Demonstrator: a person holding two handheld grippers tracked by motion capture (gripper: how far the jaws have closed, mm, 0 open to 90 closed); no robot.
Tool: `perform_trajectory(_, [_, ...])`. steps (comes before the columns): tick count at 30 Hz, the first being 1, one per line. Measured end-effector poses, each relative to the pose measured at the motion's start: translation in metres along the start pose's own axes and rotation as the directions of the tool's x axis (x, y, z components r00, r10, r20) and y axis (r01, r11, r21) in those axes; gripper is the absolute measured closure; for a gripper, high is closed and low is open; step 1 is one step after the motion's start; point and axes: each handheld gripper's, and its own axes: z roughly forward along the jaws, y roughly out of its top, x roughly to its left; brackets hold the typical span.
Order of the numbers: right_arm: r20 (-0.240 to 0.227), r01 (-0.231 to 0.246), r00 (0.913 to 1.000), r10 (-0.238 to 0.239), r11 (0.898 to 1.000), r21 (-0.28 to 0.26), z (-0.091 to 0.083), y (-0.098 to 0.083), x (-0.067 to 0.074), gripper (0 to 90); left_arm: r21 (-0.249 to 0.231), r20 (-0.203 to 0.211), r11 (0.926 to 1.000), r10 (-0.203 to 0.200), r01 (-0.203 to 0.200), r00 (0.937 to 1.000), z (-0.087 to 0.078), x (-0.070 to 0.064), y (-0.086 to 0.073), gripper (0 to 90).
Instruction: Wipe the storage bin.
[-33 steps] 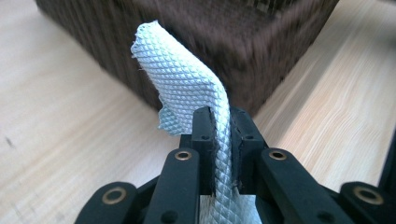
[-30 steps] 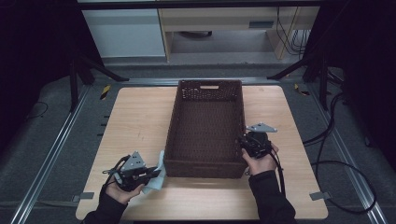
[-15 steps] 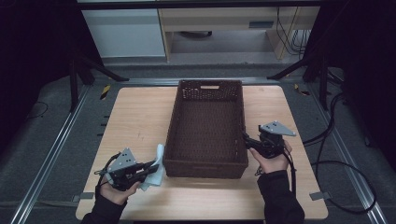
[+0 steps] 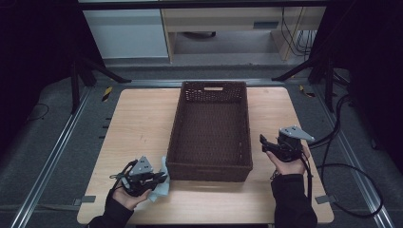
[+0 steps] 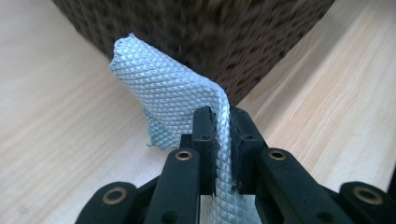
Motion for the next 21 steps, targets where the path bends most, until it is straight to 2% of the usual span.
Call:
perform_trajectory(3, [0.0, 0.003, 1.0, -0.003, 1.0, 0.007, 0.001, -0.001, 0.0, 26.2, 0.038, -0.006, 0.9993, -0.001, 0.001, 1.0, 0.007, 0.003, -0.002, 81.6])
perform_trajectory(4, [0.003, 0.007, 1.0, -0.008, 1.0, 0.008, 0.001, -0.001, 0.0, 26.2, 0.029, -0.011, 0.9996, 0.005, -0.004, 0.9999, 0.005, 0.002, -0.001, 81.9])
perform_trajectory(6, [0.005, 0.01, 0.9999, -0.01, 1.0, 0.01, 0.001, -0.001, -0.001, 26.0, -0.041, -0.012, 0.9991, 0.013, -0.013, 0.9998, -0.009, -0.001, 0.004, 82.2])
perform_trajectory(8, [0.003, 0.009, 1.0, -0.009, 1.0, 0.009, 0.001, -0.002, -0.002, 25.9, -0.102, -0.023, 0.9945, 0.019, -0.021, 0.9996, -0.022, -0.003, 0.009, 82.2])
perform_trajectory(9, [0.004, 0.009, 1.0, -0.009, 1.0, 0.011, 0.002, -0.002, -0.002, 25.8, -0.147, -0.033, 0.9886, 0.026, -0.031, 0.9991, -0.031, -0.005, 0.013, 82.2])
perform_trajectory(11, [0.007, 0.006, 1.0, -0.006, 1.0, 0.014, 0.002, -0.002, -0.003, 25.8, -0.203, -0.041, 0.9782, 0.036, -0.043, 0.9985, -0.041, -0.007, 0.017, 82.2])
perform_trajectory(13, [0.009, 0.007, 0.9999, -0.007, 1.0, 0.013, 0.002, -0.002, -0.004, 25.7, -0.223, -0.045, 0.9734, 0.043, -0.052, 0.9981, -0.045, -0.009, 0.017, 82.2])
perform_trajectory(14, [0.01, 0.005, 0.9999, -0.005, 1.0, 0.012, 0.002, -0.002, -0.004, 25.8, -0.219, -0.048, 0.974, 0.047, -0.057, 0.9977, -0.044, -0.01, 0.017, 82.2])
perform_trajectory(17, [0.012, 0.004, 0.9999, -0.004, 1.0, 0.011, 0.001, -0.002, -0.005, 25.7, -0.158, -0.039, 0.9861, 0.045, -0.05, 0.9982, -0.033, -0.008, 0.014, 82.3])
perform_trajectory(19, [0.011, 0.005, 0.9999, -0.005, 1.0, 0.016, 0.002, -0.003, -0.005, 25.6, -0.09, -0.029, 0.9952, 0.038, -0.041, 0.9989, -0.02, -0.006, 0.009, 82.3])
perform_trajectory(21, [0.011, 0.008, 0.9999, -0.009, 1.0, 0.022, 0.003, -0.004, -0.005, 25.5, -0.042, -0.02, 0.9985, 0.034, -0.035, 0.9992, -0.009, -0.003, 0.005, 82.3])
